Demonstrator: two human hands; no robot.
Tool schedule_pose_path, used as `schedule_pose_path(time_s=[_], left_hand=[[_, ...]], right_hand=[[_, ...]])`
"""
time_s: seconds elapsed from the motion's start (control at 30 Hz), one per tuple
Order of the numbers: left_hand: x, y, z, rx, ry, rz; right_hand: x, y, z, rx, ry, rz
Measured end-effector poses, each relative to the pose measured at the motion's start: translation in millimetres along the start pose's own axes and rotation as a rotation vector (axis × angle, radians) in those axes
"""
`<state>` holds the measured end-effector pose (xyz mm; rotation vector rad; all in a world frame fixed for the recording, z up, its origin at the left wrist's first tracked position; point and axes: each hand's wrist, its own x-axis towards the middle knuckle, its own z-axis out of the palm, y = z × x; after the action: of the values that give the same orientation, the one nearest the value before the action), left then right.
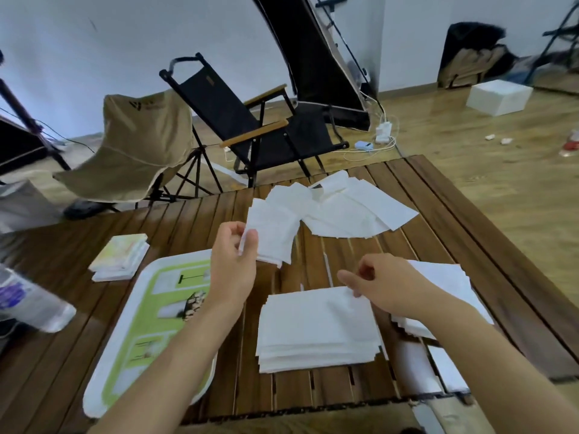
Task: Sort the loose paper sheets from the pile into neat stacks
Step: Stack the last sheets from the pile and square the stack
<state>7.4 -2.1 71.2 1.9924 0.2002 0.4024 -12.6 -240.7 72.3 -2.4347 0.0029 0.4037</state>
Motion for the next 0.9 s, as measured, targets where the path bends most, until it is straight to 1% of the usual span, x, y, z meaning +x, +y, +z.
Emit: schedule_pose_path(time_s=[0.07, 0.13, 0.2, 0.27, 0.3, 0.37, 0.47, 0.53, 0.6, 0.63, 0.73, 0.8, 0.9], left_hand=[[-20.5, 21.5, -8.0, -0.256, -0.096, -0.047], [-37.0, 36.9, -12.6, -0.541, -0.186, -0.112], [-46.5, 40.4, -13.1, -0.707, -0.209, -0.179], [-49.1, 33.6, -9.6, -0.751, -0.198, -0.242], [-48.7, 28.5, -8.1, -0.751, -0.19, -0.275], [-47.1, 21.0, -7.9, -0.743, -0.194, -0.341], [-42.9, 6.9, -11.8, -0.623, -0.267, -0.43], [-41.0, -5.6, -13.4, -0.488, -0.328, -0.484], [-40.7, -16.8, -13.8, -0.334, -0.334, -0.497], [-40.0, -22.8, -13.8, -0.224, -0.332, -0.472], [-35.8, -39.9, -10.6, 0.133, -0.351, -0.317], [-34.1, -49.0, -5.4, 0.288, -0.364, -0.239], [-34.8, -56.9, 2.2, 0.481, -0.361, -0.117]], right_hand=[[-4.3, -5.8, -1.9, 0.158, -0.04, -0.008], [-9.5, -11.3, -6.5, 0.335, -0.134, -0.009], [-12.2, -13.3, -12.1, 0.56, -0.223, -0.062], [-11.1, -10.9, -17.0, 0.763, -0.248, -0.121], [-11.3, -10.1, -18.3, 0.811, -0.235, -0.135], [-12.1, -8.6, -18.2, 0.779, -0.196, -0.132], [-14.7, -6.2, -13.8, 0.561, -0.159, -0.135], [-13.9, -2.0, -10.9, 0.435, -0.191, -0.131], [-11.4, 3.5, -8.4, 0.345, -0.216, -0.076], [-9.8, 6.6, -7.1, 0.29, -0.218, -0.038], [-7.0, 13.3, -0.4, 0.09, -0.243, 0.042], [-5.4, 15.3, 6.0, 0.006, -0.256, 0.072], [-0.5, 18.0, 13.7, -0.088, -0.206, 0.097]])
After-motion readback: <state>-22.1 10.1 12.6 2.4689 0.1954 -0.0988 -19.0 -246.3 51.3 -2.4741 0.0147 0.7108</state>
